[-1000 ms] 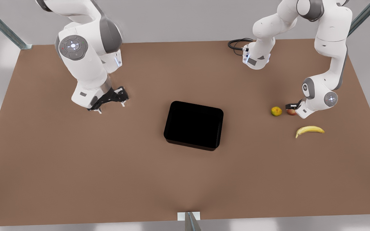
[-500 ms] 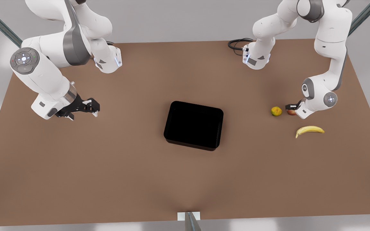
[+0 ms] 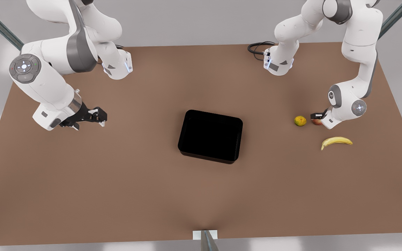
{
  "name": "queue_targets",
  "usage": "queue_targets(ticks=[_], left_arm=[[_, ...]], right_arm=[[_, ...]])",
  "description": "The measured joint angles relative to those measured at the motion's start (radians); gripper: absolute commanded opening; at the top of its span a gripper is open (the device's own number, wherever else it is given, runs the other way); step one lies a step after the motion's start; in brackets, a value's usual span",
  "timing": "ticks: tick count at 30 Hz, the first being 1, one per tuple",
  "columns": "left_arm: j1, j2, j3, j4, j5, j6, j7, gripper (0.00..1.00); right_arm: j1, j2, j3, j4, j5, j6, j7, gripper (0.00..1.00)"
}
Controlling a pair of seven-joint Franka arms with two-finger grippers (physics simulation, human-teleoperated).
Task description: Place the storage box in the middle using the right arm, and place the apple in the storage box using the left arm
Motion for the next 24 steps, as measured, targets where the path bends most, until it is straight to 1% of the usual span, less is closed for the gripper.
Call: queue_targets(ticks=[1, 2, 3, 6, 10, 12, 15, 17, 20, 24], left_arm=[[0.003, -0.002, 0.000, 0.000, 0.001, -0.001, 0.002, 0.81], [0.003, -0.003, 0.000, 0.000, 0.002, -0.002, 0.002, 0.79], [0.003, -0.006, 0.000, 0.000, 0.004, -0.007, 0.001, 0.81], [0.003, -0.025, 0.000, -0.002, 0.006, -0.018, 0.003, 0.81], [-0.002, -0.093, -0.003, -0.002, 0.007, -0.051, -0.003, 0.81], [-0.011, -0.125, -0.027, 0.010, 0.008, -0.086, -0.017, 0.81], [-0.011, -0.149, -0.121, 0.050, 0.002, -0.139, -0.129, 0.81], [-0.014, -0.155, -0.204, 0.099, -0.018, -0.183, -0.211, 0.80], [-0.011, -0.169, -0.295, 0.171, -0.059, -0.255, -0.320, 0.80], [-0.024, -0.177, -0.488, 0.335, -0.123, -0.411, -0.575, 0.81]], right_arm=[[-0.002, -0.003, 0.000, 0.003, 0.000, 0.002, 0.000, 1.00], [-0.001, -0.004, 0.000, 0.004, 0.000, 0.005, 0.001, 1.00], [0.001, -0.003, -0.001, 0.017, 0.000, 0.004, 0.002, 1.00], [0.004, 0.002, 0.000, 0.018, 0.008, 0.011, 0.003, 1.00], [0.001, -0.002, 0.003, 0.033, 0.008, 0.003, 0.007, 1.00], [0.006, -0.001, 0.005, 0.039, 0.012, 0.002, 0.002, 1.00], [0.013, 0.009, 0.006, 0.032, 0.009, 0.000, 0.002, 1.00], [0.043, 0.008, 0.009, 0.038, 0.006, 0.005, 0.015, 1.00], [0.047, 0.009, 0.014, 0.034, 0.001, -0.001, 0.017, 1.00], [0.046, 0.009, 0.027, 0.037, 0.008, -0.002, 0.017, 1.00]])
